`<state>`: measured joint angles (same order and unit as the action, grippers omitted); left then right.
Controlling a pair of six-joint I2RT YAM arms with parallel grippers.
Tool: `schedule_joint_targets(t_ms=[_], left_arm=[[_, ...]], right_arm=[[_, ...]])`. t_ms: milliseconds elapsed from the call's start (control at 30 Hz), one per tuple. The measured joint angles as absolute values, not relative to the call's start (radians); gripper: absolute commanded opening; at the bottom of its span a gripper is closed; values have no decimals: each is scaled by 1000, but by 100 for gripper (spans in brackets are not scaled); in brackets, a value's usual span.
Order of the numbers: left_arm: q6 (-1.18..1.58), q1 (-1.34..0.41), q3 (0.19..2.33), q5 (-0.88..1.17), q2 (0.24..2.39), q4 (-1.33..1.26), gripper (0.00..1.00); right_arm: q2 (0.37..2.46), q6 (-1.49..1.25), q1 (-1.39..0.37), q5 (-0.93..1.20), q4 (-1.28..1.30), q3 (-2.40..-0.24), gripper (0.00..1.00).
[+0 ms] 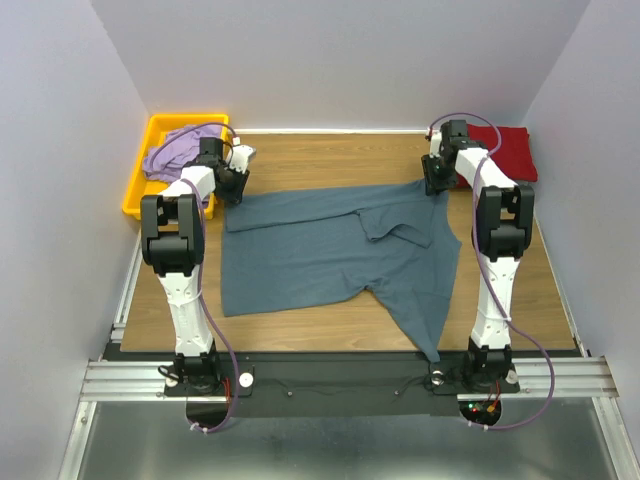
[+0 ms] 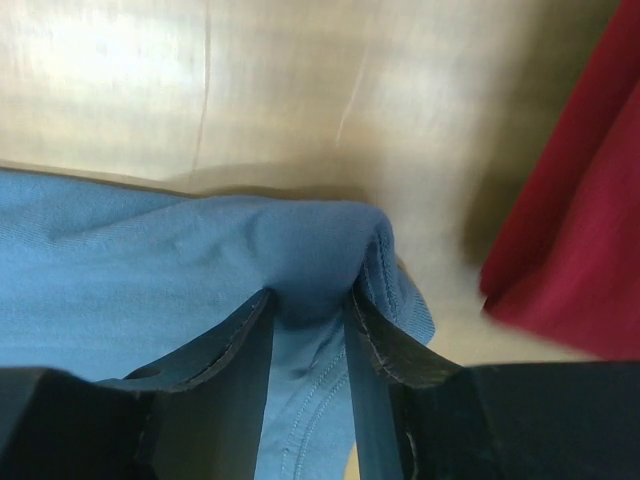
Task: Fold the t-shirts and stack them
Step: Fold the tshirt
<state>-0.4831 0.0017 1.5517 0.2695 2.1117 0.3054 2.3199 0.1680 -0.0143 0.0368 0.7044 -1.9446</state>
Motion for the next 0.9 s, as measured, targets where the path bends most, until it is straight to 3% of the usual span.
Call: schedule_joint_targets(t_ms=[100, 167, 300, 567, 733, 900], left_arm=[[-476, 2, 1640, 271, 2167, 324, 37], [-474, 1, 1699, 276, 2204, 333, 39], [-478, 2, 1723, 327, 2207, 356, 44], [-526, -36, 1571, 525, 1996, 357, 50], [-588, -181, 1453, 647, 1777, 270, 49], [-656, -384, 1436, 699, 1777, 186, 49]], right_arm=[[2368, 170, -14, 36, 702, -2019, 43], [2392, 173, -14, 43, 703, -2061, 51], [2381, 188, -12, 113, 706, -2051, 56], [2110, 260, -14, 348, 770, -1807, 51], [1968, 356, -20, 424, 793, -1732, 47], [1956, 466, -21, 432, 829, -1621, 50]])
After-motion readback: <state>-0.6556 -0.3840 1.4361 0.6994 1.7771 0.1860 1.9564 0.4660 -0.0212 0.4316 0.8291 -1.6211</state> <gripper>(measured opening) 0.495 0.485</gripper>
